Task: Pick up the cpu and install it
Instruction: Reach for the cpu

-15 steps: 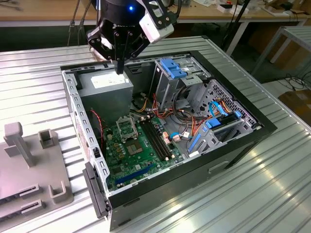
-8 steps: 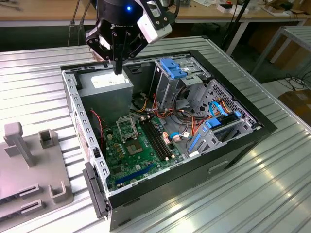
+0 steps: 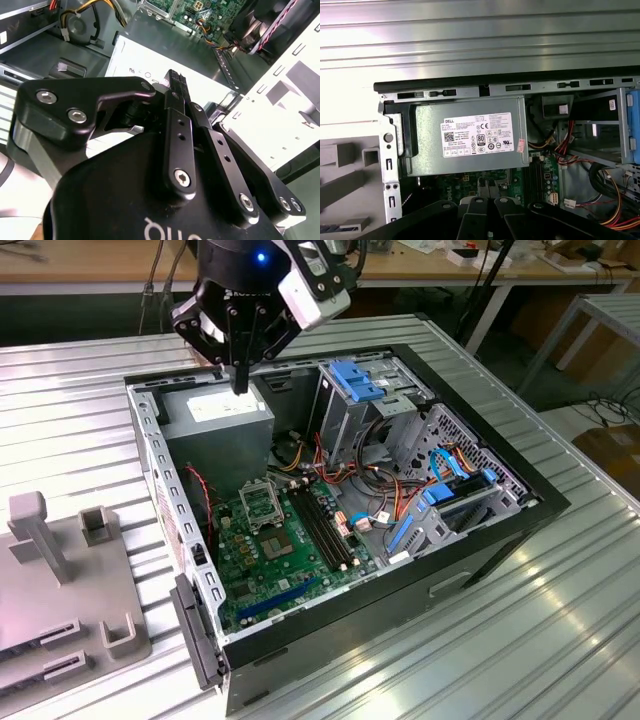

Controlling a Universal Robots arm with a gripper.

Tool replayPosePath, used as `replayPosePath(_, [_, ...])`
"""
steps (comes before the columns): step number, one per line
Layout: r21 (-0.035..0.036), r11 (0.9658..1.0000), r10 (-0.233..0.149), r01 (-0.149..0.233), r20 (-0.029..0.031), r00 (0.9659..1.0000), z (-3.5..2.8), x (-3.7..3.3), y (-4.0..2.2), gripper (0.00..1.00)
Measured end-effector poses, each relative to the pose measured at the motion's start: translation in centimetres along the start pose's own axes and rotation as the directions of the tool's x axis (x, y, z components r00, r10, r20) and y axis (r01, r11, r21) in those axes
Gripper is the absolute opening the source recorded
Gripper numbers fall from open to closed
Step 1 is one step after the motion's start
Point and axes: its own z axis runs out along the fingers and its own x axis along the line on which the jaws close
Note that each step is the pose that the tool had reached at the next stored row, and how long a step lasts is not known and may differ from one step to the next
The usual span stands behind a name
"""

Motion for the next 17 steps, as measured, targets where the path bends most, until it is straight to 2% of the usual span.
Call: replayPosePath(17, [0.0001,1.0000,0.000,0.000,0.0000,1.0000,0.00,0.87,-0.07,0.11])
